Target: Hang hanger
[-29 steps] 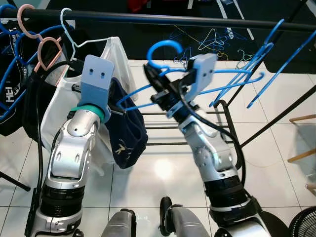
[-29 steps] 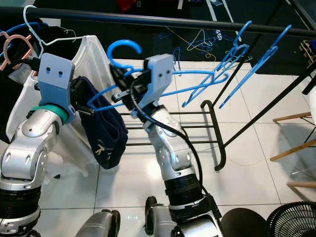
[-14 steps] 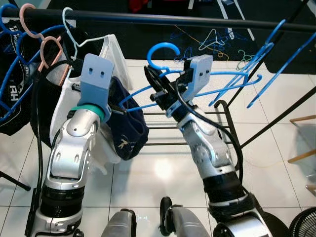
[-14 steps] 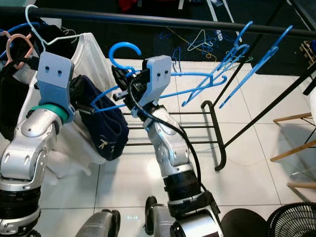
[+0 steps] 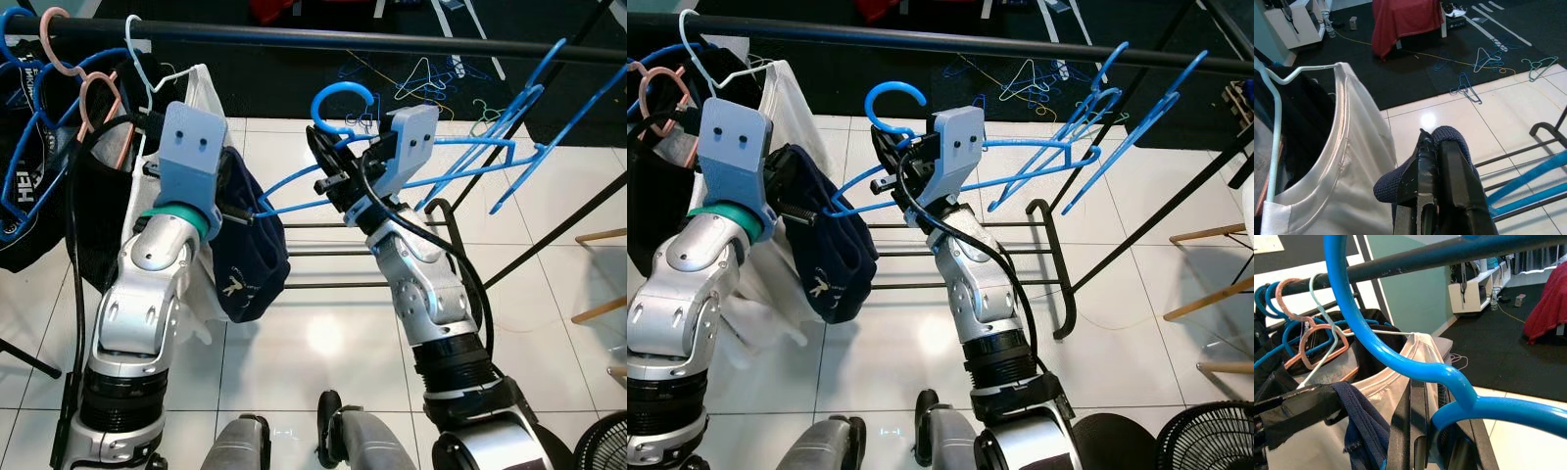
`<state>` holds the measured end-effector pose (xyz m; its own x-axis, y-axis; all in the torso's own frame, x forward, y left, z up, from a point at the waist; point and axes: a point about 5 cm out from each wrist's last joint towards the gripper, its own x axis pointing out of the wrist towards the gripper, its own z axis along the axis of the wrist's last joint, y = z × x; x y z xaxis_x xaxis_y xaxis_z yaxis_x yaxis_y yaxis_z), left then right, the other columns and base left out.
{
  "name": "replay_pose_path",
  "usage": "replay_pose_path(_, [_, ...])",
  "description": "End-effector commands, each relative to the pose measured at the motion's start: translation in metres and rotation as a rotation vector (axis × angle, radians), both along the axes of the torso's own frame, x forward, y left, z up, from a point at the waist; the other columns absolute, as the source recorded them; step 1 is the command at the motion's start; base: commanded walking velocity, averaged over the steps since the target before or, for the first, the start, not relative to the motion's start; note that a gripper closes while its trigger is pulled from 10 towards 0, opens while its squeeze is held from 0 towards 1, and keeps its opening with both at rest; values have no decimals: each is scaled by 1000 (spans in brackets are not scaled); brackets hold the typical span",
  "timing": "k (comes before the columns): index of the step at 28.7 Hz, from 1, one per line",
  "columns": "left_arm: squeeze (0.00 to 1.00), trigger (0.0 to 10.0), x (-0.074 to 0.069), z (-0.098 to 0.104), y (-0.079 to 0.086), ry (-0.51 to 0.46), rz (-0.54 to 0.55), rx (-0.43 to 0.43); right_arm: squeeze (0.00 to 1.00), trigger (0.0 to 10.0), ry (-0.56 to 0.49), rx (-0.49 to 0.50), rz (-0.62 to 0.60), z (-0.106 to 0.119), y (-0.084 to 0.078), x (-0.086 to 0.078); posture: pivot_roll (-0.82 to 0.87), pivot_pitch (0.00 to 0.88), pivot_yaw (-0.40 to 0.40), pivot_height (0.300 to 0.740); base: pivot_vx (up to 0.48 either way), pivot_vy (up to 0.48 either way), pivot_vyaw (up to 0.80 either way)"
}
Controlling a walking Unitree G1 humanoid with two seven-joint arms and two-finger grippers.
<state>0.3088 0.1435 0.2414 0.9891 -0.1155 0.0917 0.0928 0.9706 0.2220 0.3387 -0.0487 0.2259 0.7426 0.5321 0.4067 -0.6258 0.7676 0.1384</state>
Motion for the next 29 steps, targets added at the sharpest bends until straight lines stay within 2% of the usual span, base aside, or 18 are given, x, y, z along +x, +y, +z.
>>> replay_pose_path(1, [0,10000,-3,7,-3,-25,-19,-7,0,10000,-6,8,6,1,3,1,93,136,40,740,0,0,0])
replay_pose_path(9, [0,10000,-4,9,-6,-27,-27,-17,0,10000,-4,13,17,0,13,5,96,143,41,740,0,0,0])
replay_pose_path(13, [0,10000,-7,13,-12,-29,-52,-44,0,10000,14,22,15,-2,18,9,103,150,40,740,0,0,0])
replay_pose_path(16, [0,10000,-15,26,-24,-22,-141,-152,0,10000,49,61,32,-5,24,15,116,155,34,740,0,0,0])
replay_pose_path(17, [0,10000,-15,26,-24,-22,-141,-152,0,10000,49,61,32,-5,24,15,116,155,34,740,0,0,0])
replay_pose_path(18, [0,10000,-16,30,-27,-10,-172,-206,0,10000,54,76,46,-5,26,15,116,155,34,740,0,0,0])
replay_pose_path(19, [0,10000,-16,30,-27,-10,-172,-206,0,10000,54,76,46,-5,26,15,116,155,34,740,0,0,0])
replay_pose_path(20, [0,10000,-17,33,-30,16,-206,-279,0,10000,57,95,63,-3,29,16,121,158,31,740,0,0,0])
replay_pose_path(23, [0,10000,-17,33,-30,16,-206,-279,0,10000,57,95,63,-3,29,16,121,158,31,740,0,0,0])
replay_pose_path(25, [0,10000,-16,32,-31,91,-248,-405,0,10000,72,170,117,2,35,16,123,161,28,740,0,0,0])
replay_pose_path(28, [0,10000,-16,32,-31,91,-248,-405,0,10000,72,170,117,2,35,16,123,161,28,740,0,0,0])
replay_pose_path(29, [0,10000,-13,22,-30,172,-236,-458,0,10000,92,281,189,11,41,16,124,163,28,740,0,0,0])
